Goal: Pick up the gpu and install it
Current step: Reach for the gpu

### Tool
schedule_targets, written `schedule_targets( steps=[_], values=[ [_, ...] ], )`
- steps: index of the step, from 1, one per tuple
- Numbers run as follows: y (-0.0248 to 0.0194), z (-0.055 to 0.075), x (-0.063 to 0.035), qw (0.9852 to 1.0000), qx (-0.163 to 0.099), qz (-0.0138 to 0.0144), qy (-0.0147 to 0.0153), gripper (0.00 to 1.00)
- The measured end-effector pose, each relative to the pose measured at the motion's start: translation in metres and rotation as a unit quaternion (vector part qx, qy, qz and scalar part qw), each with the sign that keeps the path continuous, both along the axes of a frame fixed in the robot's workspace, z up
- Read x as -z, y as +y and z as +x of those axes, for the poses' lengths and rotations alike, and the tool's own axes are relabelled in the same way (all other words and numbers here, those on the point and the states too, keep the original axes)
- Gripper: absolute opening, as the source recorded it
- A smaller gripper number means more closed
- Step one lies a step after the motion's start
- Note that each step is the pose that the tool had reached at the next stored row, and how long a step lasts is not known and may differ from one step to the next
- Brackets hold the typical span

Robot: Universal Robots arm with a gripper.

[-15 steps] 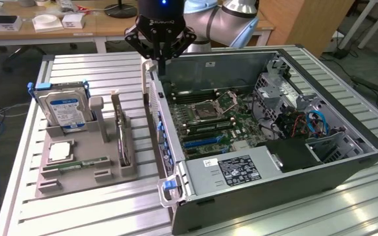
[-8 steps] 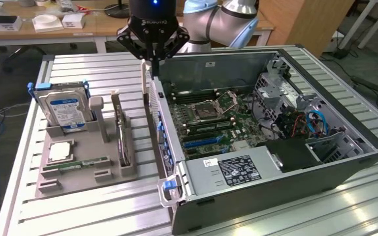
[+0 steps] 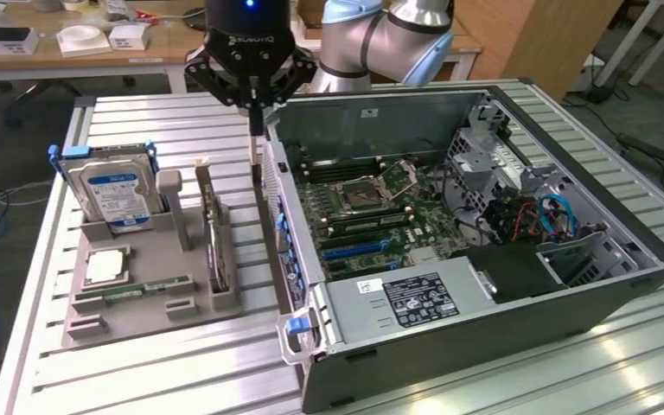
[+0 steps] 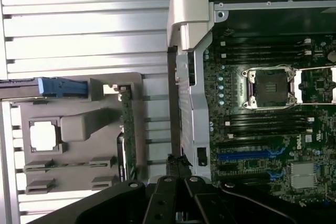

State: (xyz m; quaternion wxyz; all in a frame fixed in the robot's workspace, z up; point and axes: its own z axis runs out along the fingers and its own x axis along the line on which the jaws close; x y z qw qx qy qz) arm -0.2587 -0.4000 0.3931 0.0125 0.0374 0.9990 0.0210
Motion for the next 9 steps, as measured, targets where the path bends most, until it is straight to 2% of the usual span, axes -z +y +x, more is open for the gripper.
schedule_targets(
  steps=[9],
  values=[
    [-0.0006,-0.019,0.0001,1.0,0.0,0.0,0.0,0.1]
  ],
)
